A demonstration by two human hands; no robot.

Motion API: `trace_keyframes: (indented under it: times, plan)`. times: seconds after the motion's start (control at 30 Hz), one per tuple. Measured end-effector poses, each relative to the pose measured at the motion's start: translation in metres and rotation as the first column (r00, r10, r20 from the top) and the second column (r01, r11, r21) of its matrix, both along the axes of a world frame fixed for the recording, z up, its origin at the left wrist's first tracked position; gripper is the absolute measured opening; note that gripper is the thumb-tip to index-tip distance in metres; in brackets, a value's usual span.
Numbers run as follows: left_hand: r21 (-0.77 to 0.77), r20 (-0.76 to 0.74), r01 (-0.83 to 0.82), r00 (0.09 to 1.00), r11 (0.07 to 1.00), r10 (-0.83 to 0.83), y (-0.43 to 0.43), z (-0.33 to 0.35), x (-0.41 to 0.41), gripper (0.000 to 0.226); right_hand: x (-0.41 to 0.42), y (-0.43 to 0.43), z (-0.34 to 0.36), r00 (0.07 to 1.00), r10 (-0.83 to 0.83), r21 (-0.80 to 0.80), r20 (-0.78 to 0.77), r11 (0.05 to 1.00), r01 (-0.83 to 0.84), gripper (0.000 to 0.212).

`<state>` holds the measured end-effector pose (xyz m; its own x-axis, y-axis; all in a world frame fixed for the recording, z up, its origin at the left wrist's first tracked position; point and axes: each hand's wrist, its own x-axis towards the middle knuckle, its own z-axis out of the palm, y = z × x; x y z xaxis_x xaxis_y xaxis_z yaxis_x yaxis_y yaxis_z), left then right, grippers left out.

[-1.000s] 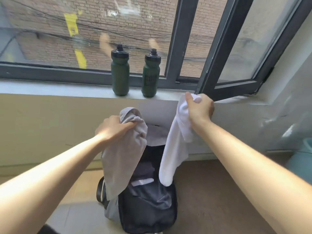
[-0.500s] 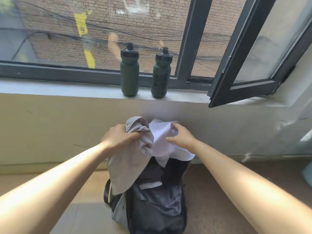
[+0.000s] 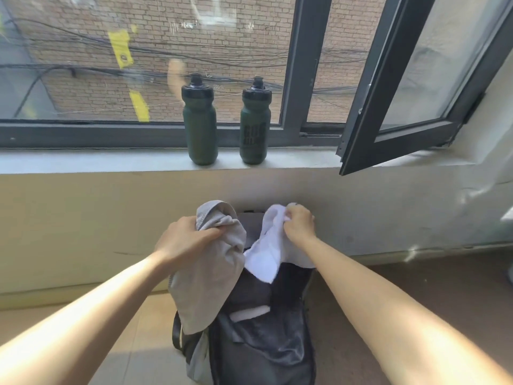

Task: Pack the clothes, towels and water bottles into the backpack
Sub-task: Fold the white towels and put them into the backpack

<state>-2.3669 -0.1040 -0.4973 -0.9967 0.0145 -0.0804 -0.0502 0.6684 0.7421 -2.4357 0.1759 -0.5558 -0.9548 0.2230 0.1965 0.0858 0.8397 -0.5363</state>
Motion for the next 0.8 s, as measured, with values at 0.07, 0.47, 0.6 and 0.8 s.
trace_keyframes:
  times: [0.07,0.47,0.6,0.8]
  plan:
    - [0.008,-0.009,0.008,1.000,1.000,-0.007,0.003,0.000,-0.001,0.032,-0.002,0.016,0.018,0.966,-0.230,-0.181,-0.116,0.961,0.207,0.013]
    - [-0.007,0.003,0.130,0.992,0.992,-0.130,0.027,0.010,0.007,0.056,0.021,0.059,-0.008,0.937,0.100,-0.215,0.335,0.976,-0.027,0.047]
    - [0.034,0.001,0.139,0.990,0.990,-0.139,0.021,0.010,0.012,0.050,0.027,0.082,0.002,0.913,-0.073,-0.072,0.401,0.991,0.111,0.084]
    - [0.319,-0.102,0.325,0.946,0.890,-0.309,0.028,0.025,0.029,0.024,0.064,0.074,0.050,0.955,0.142,-0.090,0.261,0.988,-0.122,0.064]
